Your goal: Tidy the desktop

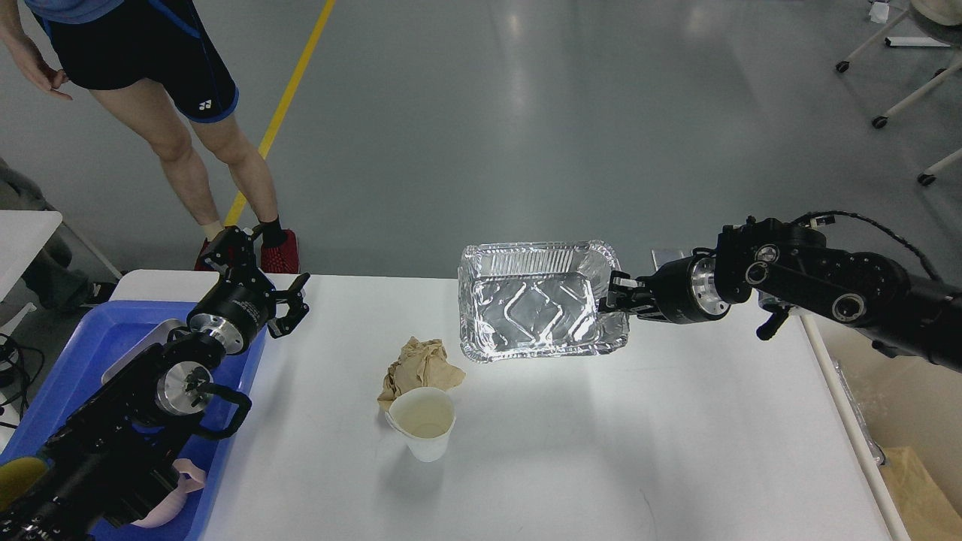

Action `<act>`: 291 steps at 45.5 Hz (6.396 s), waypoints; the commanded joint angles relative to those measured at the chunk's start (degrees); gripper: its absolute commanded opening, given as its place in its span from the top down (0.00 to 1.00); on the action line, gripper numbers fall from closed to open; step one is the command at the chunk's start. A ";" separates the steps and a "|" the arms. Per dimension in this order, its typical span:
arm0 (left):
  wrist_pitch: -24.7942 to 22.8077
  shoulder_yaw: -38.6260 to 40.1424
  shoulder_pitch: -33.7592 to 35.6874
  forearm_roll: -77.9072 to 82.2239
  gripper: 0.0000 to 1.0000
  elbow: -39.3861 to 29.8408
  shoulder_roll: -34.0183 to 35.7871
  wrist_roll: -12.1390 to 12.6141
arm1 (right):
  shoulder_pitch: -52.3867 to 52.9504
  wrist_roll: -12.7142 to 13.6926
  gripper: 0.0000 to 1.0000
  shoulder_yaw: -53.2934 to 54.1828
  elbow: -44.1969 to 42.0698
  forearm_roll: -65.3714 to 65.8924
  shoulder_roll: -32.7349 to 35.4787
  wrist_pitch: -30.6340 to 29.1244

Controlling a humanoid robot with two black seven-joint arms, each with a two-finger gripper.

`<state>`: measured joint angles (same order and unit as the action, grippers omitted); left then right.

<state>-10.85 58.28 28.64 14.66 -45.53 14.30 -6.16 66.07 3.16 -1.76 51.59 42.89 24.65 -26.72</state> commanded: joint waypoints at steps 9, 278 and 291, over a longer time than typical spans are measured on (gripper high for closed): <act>6.01 -7.82 1.25 0.72 0.03 -13.68 4.59 1.93 | -0.24 -0.26 1.00 0.26 0.18 -0.09 -0.40 0.09; -19.91 -36.93 33.85 27.44 0.97 -15.38 0.65 18.73 | -3.85 -0.70 1.00 1.50 1.85 -0.18 3.38 0.88; -16.49 -36.93 34.03 27.35 0.45 -7.91 -9.11 18.82 | -3.85 -0.70 1.00 1.58 1.94 -0.18 3.65 0.88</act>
<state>-29.77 21.39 62.54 42.12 -56.02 8.47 12.56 62.22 2.46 -0.26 53.44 42.71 28.04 -25.81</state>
